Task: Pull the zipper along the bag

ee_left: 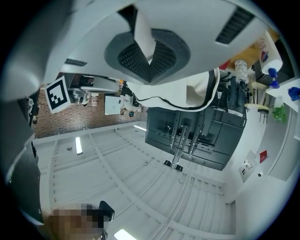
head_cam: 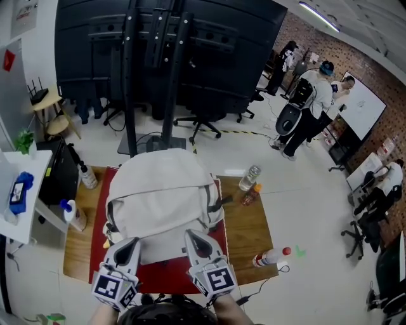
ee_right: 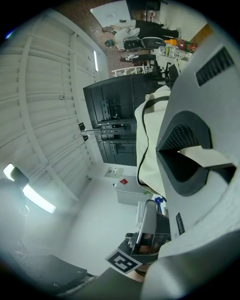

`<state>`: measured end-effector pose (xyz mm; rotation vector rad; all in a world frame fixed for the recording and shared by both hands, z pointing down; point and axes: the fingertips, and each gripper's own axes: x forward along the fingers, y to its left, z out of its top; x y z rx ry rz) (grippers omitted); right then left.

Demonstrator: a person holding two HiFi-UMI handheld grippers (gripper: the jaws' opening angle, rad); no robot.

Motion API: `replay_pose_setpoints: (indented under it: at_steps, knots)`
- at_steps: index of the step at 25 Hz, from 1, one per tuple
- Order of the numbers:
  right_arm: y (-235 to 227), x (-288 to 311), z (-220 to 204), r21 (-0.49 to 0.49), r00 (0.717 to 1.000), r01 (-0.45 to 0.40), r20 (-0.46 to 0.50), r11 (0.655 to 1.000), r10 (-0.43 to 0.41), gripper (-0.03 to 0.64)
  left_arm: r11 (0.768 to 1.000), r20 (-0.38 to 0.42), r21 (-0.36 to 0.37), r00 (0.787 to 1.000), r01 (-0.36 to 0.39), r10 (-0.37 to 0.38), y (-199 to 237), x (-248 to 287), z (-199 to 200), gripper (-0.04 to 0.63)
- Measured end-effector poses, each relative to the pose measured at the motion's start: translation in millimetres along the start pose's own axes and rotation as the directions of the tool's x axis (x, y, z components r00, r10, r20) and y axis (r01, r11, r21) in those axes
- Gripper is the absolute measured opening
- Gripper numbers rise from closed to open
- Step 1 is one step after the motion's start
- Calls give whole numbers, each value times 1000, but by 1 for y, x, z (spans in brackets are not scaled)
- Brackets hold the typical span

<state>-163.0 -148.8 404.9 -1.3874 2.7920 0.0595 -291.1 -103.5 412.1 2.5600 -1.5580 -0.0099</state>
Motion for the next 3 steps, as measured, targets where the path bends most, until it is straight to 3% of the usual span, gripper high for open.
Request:
replay_pose_setpoints:
  at_steps: [3]
  knots:
    - [-1,0,-1,10,1000,3,13,1000,-3,18,1000,-10,0,1000,-3,3,1,0,-2,29]
